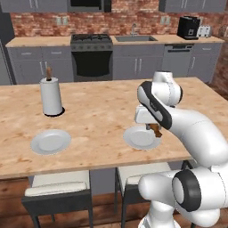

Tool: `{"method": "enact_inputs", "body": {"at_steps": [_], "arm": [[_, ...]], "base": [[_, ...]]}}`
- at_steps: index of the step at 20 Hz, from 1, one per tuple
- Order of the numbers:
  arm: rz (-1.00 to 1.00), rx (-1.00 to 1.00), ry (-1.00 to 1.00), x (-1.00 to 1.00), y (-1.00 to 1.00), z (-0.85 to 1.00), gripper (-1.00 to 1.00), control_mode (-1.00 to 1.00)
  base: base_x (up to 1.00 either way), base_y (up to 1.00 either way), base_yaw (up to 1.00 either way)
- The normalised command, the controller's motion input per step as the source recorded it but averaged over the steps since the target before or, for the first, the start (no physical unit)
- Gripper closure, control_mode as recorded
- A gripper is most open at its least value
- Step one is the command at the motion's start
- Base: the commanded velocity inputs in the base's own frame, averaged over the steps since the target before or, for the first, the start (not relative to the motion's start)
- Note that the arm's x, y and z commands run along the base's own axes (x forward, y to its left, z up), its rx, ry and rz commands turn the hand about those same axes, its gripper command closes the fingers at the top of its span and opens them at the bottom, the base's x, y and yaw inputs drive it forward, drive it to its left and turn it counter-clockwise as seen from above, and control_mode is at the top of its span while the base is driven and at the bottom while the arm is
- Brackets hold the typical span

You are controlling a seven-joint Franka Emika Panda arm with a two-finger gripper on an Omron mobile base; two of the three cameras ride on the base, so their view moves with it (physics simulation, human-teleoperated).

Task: Take the chicken drumsticks from the pan and place one on each plate on the dining counter.

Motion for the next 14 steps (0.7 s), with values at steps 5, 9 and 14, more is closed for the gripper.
{"method": "enact_inputs", "body": {"at_steps": [5,9,14], "arm": [[0.00,0.00,0.00,0.00,0.00,0.00,1.00,1.00],[0.00,0.00,0.00,0.00,0.00,0.00,1.00,1.00],[0.00,0.00,0.00,0.00,0.00,0.00,1.00,1.00]], "base": [[0.39,0.25,-0.07],[0.31,0.13,-0.02],[0.16,0.14,0.00]]}}
